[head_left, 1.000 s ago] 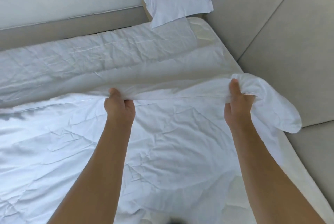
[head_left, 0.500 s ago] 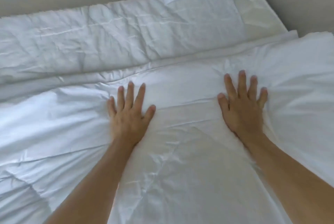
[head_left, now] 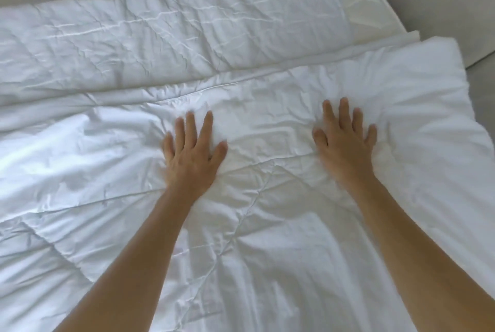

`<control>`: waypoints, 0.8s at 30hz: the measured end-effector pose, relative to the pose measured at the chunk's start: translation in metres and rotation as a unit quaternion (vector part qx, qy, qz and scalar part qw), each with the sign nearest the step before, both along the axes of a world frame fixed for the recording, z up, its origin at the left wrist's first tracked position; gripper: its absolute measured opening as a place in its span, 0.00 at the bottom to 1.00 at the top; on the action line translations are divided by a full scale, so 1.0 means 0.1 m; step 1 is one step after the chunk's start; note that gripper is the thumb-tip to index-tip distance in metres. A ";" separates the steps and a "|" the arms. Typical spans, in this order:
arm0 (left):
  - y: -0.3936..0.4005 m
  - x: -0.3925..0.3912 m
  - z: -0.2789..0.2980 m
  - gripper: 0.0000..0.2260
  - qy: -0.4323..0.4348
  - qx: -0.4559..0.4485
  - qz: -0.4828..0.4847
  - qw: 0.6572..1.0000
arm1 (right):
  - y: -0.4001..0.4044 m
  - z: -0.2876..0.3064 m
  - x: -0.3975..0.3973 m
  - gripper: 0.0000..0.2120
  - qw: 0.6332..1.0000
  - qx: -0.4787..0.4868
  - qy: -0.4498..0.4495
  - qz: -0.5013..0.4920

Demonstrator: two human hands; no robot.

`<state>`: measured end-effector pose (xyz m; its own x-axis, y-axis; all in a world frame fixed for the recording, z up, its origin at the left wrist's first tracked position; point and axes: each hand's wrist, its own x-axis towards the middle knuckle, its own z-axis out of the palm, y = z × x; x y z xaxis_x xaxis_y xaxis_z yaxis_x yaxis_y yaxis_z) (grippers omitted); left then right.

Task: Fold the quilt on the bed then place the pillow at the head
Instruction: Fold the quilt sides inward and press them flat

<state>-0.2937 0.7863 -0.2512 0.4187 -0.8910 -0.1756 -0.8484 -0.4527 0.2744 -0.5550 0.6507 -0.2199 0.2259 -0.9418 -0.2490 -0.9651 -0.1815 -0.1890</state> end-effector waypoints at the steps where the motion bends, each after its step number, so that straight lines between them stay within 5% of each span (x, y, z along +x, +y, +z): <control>1: 0.17 -0.16 0.09 0.33 0.017 -0.009 0.004 1.000 | 0.26 0.08 0.03 0.30 0.999 0.025 -0.031 -0.009; 6: 1.54 -0.79 0.06 0.32 -0.022 0.031 -0.078 0.996 | 1.77 -0.06 -0.14 0.30 0.994 -0.007 0.021 0.107; 13: 1.44 -0.50 0.12 0.31 -0.081 0.051 -0.112 0.989 | 1.72 -0.04 -0.40 0.33 0.998 0.008 0.057 0.017; 17: 1.76 0.40 0.26 0.31 -0.119 0.049 0.010 0.992 | 1.79 0.14 0.28 0.33 0.994 0.026 -0.029 0.100; 24: 2.72 1.87 0.52 0.33 -0.124 0.095 0.252 0.955 | 2.32 0.04 2.18 0.30 0.931 -0.003 -0.103 0.350</control>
<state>-0.1065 1.0582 -0.1993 0.8351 -0.5281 -0.1539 -0.5386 -0.8419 -0.0339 -0.3371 0.8822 -0.2159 0.8274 -0.5469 -0.1274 -0.5531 -0.7547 -0.3528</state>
